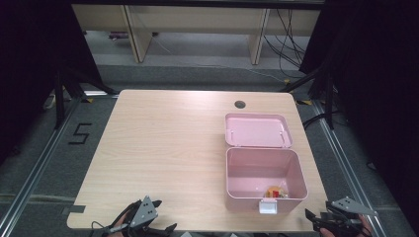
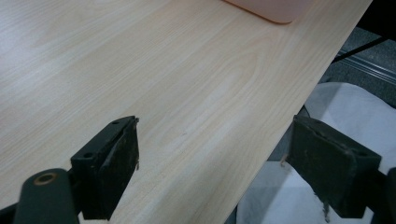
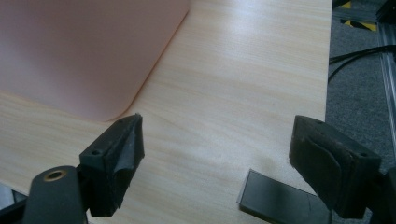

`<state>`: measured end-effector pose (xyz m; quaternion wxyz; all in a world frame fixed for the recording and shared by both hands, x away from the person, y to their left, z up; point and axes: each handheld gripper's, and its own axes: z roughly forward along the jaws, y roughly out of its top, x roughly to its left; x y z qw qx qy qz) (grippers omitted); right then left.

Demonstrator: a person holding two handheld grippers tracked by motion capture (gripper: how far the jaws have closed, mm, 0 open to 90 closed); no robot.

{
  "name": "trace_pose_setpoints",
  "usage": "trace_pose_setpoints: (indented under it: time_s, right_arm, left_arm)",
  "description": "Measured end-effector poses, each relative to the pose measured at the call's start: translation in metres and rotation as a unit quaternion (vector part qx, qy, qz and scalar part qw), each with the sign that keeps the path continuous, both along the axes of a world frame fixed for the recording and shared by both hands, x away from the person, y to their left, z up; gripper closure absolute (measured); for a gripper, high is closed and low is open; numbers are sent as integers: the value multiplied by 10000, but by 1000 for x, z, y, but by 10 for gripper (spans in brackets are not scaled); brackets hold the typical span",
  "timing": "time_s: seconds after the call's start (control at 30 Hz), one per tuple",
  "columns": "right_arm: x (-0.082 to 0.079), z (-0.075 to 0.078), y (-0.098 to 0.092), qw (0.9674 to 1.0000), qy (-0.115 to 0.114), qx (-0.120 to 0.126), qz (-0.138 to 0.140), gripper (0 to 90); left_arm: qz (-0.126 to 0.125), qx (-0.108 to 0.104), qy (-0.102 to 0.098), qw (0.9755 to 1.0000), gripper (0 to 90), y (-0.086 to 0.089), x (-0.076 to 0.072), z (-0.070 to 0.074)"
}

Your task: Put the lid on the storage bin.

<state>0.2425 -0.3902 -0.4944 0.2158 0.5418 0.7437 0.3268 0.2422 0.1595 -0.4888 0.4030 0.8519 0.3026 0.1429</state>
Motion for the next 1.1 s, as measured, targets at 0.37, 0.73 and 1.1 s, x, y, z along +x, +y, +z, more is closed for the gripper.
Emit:
trace_pose_setpoints:
  time_s: [0.37, 0.73, 1.1]
  right_arm:
    - [1, -1, 0, 10000, 31, -28, -8, 197]
    - [1, -2, 0, 10000, 64, -22, 31, 198]
    - [2, -2, -2, 10000, 29, -26, 58, 202]
  left_arm:
    - [25, -386, -5, 9992, 160, -7, 7, 7]
    - [-125, -375, -30, 9992, 185, -25, 32, 23]
    - [-167, -600, -67, 9980, 217, -47, 59, 42]
